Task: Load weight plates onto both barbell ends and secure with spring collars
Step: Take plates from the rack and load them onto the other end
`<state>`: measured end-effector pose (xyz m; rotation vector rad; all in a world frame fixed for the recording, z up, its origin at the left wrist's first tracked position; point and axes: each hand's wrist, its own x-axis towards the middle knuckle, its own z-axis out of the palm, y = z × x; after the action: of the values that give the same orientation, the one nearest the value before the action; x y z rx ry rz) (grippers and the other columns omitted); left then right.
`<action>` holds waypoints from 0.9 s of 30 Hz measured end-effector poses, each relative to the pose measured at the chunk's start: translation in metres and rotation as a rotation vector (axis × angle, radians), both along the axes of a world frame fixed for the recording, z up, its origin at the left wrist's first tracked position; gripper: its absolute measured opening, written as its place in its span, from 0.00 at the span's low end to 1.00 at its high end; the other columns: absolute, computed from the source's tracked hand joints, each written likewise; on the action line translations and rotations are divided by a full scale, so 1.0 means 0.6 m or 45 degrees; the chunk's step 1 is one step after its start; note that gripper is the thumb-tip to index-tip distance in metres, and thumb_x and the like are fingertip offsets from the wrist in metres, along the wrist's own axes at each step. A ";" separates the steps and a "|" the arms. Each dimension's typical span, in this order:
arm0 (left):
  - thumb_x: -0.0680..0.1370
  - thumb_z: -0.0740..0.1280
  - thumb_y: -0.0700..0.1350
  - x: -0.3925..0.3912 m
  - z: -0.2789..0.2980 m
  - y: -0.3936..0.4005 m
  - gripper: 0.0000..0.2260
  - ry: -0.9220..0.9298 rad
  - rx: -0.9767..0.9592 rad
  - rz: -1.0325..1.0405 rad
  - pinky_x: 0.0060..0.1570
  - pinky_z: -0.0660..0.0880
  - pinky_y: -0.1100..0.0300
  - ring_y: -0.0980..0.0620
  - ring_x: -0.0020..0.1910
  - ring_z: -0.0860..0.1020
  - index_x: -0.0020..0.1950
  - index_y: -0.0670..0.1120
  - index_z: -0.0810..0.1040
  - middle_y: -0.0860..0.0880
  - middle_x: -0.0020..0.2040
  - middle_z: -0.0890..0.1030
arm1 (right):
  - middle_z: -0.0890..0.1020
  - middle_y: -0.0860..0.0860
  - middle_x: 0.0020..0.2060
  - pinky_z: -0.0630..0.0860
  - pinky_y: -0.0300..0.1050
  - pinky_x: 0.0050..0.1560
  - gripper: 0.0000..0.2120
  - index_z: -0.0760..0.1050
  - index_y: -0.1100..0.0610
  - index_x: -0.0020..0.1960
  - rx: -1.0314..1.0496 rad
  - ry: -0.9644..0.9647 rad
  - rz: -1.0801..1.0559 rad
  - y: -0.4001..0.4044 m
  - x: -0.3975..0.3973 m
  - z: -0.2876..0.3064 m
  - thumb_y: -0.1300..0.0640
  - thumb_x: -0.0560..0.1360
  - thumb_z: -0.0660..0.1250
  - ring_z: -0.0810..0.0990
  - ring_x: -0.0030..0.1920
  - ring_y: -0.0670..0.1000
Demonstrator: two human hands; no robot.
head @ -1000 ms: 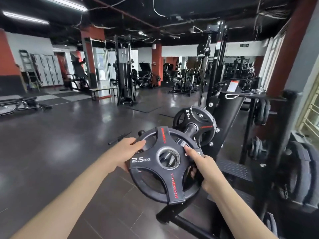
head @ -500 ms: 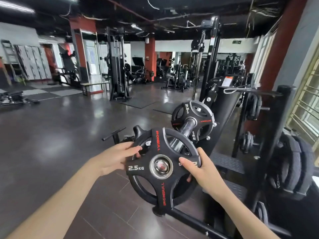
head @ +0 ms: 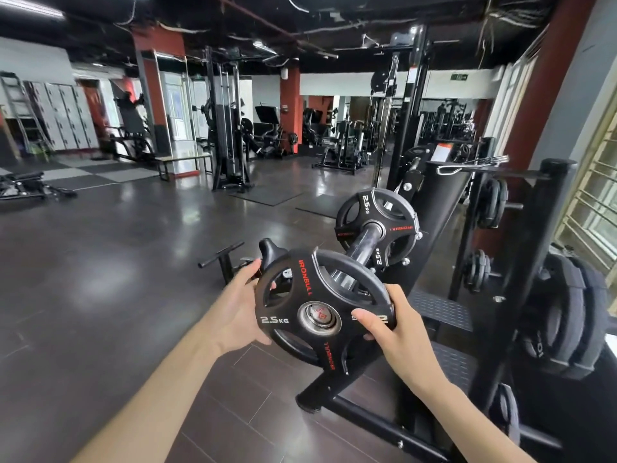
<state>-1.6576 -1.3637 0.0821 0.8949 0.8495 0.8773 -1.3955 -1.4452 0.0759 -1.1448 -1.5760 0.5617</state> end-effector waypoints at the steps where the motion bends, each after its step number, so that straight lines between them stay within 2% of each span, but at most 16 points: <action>1: 0.77 0.60 0.68 0.003 -0.003 0.009 0.25 0.007 0.001 0.032 0.60 0.71 0.34 0.43 0.51 0.85 0.48 0.51 0.88 0.46 0.51 0.87 | 0.84 0.45 0.48 0.82 0.60 0.51 0.12 0.74 0.36 0.56 0.022 -0.013 -0.003 -0.001 -0.001 -0.004 0.43 0.74 0.72 0.84 0.46 0.52; 2: 0.74 0.62 0.72 0.010 -0.001 0.014 0.28 0.050 0.016 0.050 0.63 0.68 0.28 0.40 0.59 0.82 0.57 0.52 0.87 0.46 0.57 0.86 | 0.83 0.44 0.49 0.82 0.59 0.52 0.12 0.74 0.37 0.57 0.037 -0.015 -0.005 -0.001 -0.003 -0.008 0.44 0.75 0.72 0.84 0.48 0.52; 3: 0.72 0.62 0.75 0.020 0.007 0.013 0.33 0.122 0.027 0.062 0.64 0.68 0.27 0.40 0.62 0.81 0.63 0.53 0.84 0.47 0.59 0.86 | 0.83 0.44 0.50 0.82 0.56 0.51 0.12 0.75 0.38 0.58 0.043 0.001 -0.005 0.000 -0.004 -0.012 0.45 0.76 0.71 0.84 0.48 0.51; 5: 0.68 0.62 0.76 0.042 0.018 0.015 0.37 0.193 0.023 0.105 0.60 0.73 0.32 0.41 0.59 0.83 0.66 0.52 0.82 0.48 0.54 0.88 | 0.83 0.42 0.49 0.81 0.47 0.50 0.11 0.75 0.41 0.58 0.043 0.055 -0.012 0.003 -0.005 -0.015 0.50 0.77 0.72 0.84 0.48 0.49; 8: 0.74 0.60 0.72 0.068 0.036 0.030 0.30 0.166 0.030 0.168 0.48 0.75 0.47 0.46 0.50 0.83 0.60 0.50 0.83 0.52 0.41 0.89 | 0.83 0.40 0.44 0.76 0.35 0.47 0.10 0.76 0.46 0.57 -0.016 0.120 -0.043 0.020 0.001 -0.011 0.55 0.78 0.72 0.82 0.43 0.44; 11: 0.80 0.59 0.66 0.095 0.046 0.051 0.21 0.113 0.021 0.192 0.42 0.71 0.53 0.48 0.40 0.84 0.50 0.51 0.81 0.54 0.30 0.85 | 0.82 0.40 0.39 0.75 0.31 0.40 0.07 0.75 0.49 0.55 -0.082 0.131 -0.053 0.045 0.016 -0.004 0.56 0.79 0.71 0.80 0.35 0.41; 13: 0.82 0.59 0.61 0.122 0.067 0.046 0.17 0.108 0.023 0.238 0.37 0.71 0.55 0.51 0.34 0.83 0.46 0.50 0.78 0.55 0.24 0.82 | 0.83 0.43 0.42 0.75 0.30 0.41 0.07 0.75 0.50 0.56 -0.106 0.147 -0.079 0.064 0.024 -0.001 0.56 0.80 0.70 0.80 0.38 0.42; 15: 0.83 0.61 0.57 0.142 0.070 0.061 0.15 0.042 0.027 0.296 0.31 0.75 0.57 0.57 0.24 0.82 0.44 0.48 0.76 0.55 0.23 0.81 | 0.83 0.48 0.48 0.75 0.28 0.42 0.09 0.74 0.51 0.58 -0.130 0.186 -0.115 0.085 0.032 0.001 0.56 0.80 0.70 0.82 0.44 0.42; 16: 0.83 0.61 0.56 0.152 0.069 0.074 0.15 0.013 0.014 0.327 0.28 0.77 0.61 0.59 0.23 0.81 0.45 0.48 0.76 0.55 0.24 0.82 | 0.83 0.49 0.50 0.75 0.28 0.43 0.10 0.73 0.50 0.59 -0.135 0.194 -0.139 0.098 0.037 0.001 0.56 0.80 0.70 0.82 0.46 0.41; 18: 0.83 0.63 0.56 0.163 0.044 0.122 0.13 -0.040 -0.004 0.367 0.24 0.77 0.65 0.59 0.25 0.83 0.47 0.48 0.78 0.54 0.27 0.84 | 0.83 0.46 0.52 0.74 0.28 0.46 0.13 0.71 0.47 0.62 -0.146 0.198 -0.178 0.122 0.050 -0.006 0.54 0.80 0.70 0.82 0.51 0.42; 19: 0.82 0.64 0.58 0.166 0.038 0.142 0.14 -0.048 -0.005 0.376 0.26 0.78 0.65 0.58 0.29 0.85 0.50 0.48 0.80 0.53 0.31 0.86 | 0.82 0.45 0.54 0.75 0.29 0.48 0.16 0.71 0.46 0.64 -0.148 0.209 -0.189 0.134 0.055 -0.009 0.54 0.79 0.70 0.82 0.54 0.43; 22: 0.75 0.68 0.67 0.182 0.028 0.194 0.27 0.010 -0.021 0.374 0.48 0.83 0.52 0.45 0.49 0.87 0.62 0.47 0.83 0.46 0.52 0.88 | 0.79 0.42 0.61 0.74 0.39 0.61 0.27 0.65 0.45 0.74 -0.106 0.181 -0.281 0.166 0.064 -0.017 0.52 0.79 0.71 0.79 0.60 0.41; 23: 0.73 0.68 0.69 0.188 0.025 0.212 0.30 0.050 -0.031 0.370 0.50 0.82 0.49 0.43 0.52 0.86 0.64 0.48 0.83 0.44 0.56 0.87 | 0.77 0.43 0.64 0.73 0.43 0.65 0.29 0.63 0.44 0.76 -0.088 0.152 -0.317 0.179 0.067 -0.020 0.50 0.79 0.71 0.77 0.62 0.40; 25: 0.70 0.68 0.70 0.202 0.023 0.238 0.33 0.099 -0.057 0.359 0.45 0.82 0.50 0.42 0.52 0.86 0.64 0.49 0.82 0.44 0.55 0.87 | 0.73 0.49 0.67 0.70 0.49 0.70 0.32 0.61 0.44 0.77 -0.070 0.086 -0.384 0.204 0.078 -0.023 0.49 0.78 0.71 0.73 0.63 0.38; 27: 0.68 0.68 0.71 0.217 0.026 0.264 0.33 0.096 -0.085 0.374 0.40 0.82 0.51 0.41 0.48 0.87 0.64 0.49 0.81 0.44 0.53 0.87 | 0.69 0.53 0.72 0.65 0.56 0.74 0.33 0.60 0.45 0.79 -0.060 0.052 -0.447 0.234 0.095 -0.024 0.49 0.78 0.71 0.66 0.72 0.47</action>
<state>-1.5272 -1.2050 0.0980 0.7595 1.0878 1.0670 -1.3387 -1.3050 0.0614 -1.3992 -1.2933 0.3862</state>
